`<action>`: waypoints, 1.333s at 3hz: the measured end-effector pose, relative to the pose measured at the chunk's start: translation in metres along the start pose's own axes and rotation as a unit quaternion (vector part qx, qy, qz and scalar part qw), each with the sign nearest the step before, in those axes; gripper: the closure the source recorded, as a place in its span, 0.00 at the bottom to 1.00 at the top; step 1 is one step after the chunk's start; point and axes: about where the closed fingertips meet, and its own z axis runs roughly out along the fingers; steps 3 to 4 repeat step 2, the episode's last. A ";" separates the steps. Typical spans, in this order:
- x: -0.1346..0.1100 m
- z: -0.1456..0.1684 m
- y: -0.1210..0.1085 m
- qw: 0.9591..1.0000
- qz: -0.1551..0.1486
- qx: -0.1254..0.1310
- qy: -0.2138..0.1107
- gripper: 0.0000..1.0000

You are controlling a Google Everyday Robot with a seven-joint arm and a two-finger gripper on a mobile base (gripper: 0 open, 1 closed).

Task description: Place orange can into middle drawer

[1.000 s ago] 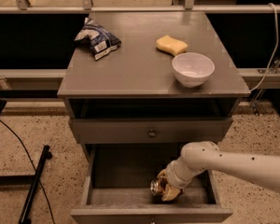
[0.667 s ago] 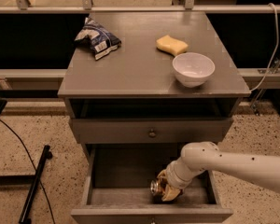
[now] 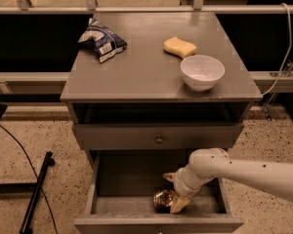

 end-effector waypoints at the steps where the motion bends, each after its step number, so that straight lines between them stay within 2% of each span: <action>1: -0.008 -0.011 0.004 1.000 -0.028 0.004 -0.008 0.00; 2: -0.021 -0.046 0.016 0.997 -0.069 0.032 -0.010 0.00; 4: -0.021 -0.046 0.016 0.997 -0.069 0.032 -0.010 0.00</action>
Offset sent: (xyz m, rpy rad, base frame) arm -0.0346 -0.0185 0.1076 0.0445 -0.2352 0.1506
